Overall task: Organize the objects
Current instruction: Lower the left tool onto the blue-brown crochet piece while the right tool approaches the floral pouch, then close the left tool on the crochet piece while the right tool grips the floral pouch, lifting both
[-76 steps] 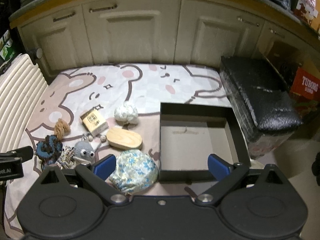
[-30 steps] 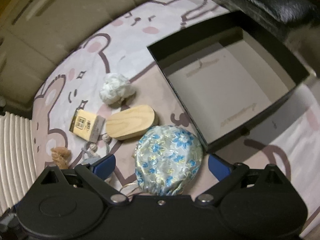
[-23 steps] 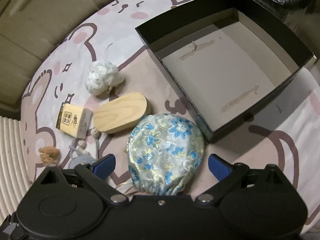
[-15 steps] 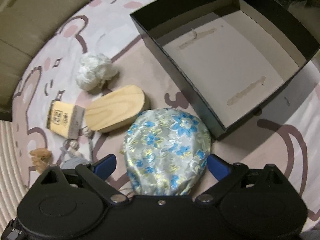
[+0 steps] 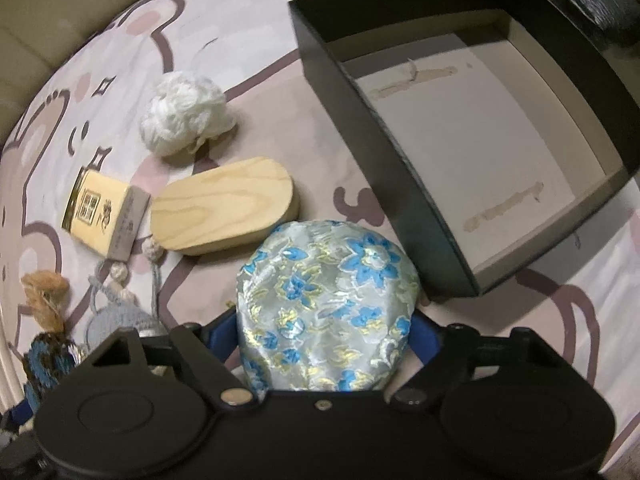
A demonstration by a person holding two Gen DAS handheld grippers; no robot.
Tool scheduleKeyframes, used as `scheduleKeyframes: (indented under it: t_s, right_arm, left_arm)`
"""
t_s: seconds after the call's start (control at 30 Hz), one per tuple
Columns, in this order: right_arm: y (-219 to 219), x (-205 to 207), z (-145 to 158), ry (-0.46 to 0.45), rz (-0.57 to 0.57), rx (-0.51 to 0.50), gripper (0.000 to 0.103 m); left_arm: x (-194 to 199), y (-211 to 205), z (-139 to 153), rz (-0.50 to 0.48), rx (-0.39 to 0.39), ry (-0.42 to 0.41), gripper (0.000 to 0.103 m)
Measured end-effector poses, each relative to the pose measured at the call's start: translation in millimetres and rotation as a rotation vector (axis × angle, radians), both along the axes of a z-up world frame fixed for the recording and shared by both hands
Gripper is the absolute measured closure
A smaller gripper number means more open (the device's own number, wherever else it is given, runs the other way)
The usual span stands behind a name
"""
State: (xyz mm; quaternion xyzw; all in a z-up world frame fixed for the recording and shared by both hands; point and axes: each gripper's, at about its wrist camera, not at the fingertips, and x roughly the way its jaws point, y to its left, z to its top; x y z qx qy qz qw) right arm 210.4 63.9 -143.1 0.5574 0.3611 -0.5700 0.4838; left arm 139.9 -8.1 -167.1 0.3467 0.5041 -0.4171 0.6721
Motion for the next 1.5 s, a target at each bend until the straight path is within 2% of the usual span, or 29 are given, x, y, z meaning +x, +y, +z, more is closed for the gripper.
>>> scheduleKeyframes:
  t_s: [0.17, 0.33, 0.43, 0.63, 0.7, 0.8, 1.07, 1.3, 1.5]
  right_arm:
    - [3, 6, 4, 0.024, 0.06, 0.004, 0.018]
    - [8, 7, 11, 0.005, 0.079, -0.006, 0.019]
    - [9, 5, 16, -0.016, 0.083, -0.02, 0.019]
    - [20, 12, 26, -0.041, 0.089, -0.053, 0.019]
    - [25, 13, 33, -0.042, 0.1, -0.068, 0.019]
    - [24, 21, 42, -0.041, 0.119, -0.104, 0.019]
    - [34, 16, 52, -0.044, 0.117, -0.143, 0.019]
    - [38, 17, 68, -0.041, 0.141, -0.215, 0.019]
    - [42, 23, 92, -0.004, 0.197, -0.333, 0.019]
  left_arm:
    - [4, -1, 4, -0.005, -0.002, 0.033, 0.001]
    - [11, 0, 10, 0.018, -0.026, 0.115, 0.029]
    - [9, -2, 11, -0.012, -0.007, 0.126, 0.04]
    - [10, 4, 21, -0.048, -0.036, 0.127, 0.06]
    - [11, 7, 26, -0.085, -0.046, 0.123, 0.063]
    - [12, 10, 35, -0.091, -0.073, 0.116, 0.077]
    - [5, 15, 49, -0.169, -0.092, 0.097, 0.084]
    - [5, 22, 70, -0.18, -0.173, 0.095, 0.084]
    - [5, 30, 96, -0.209, -0.26, 0.097, 0.084]
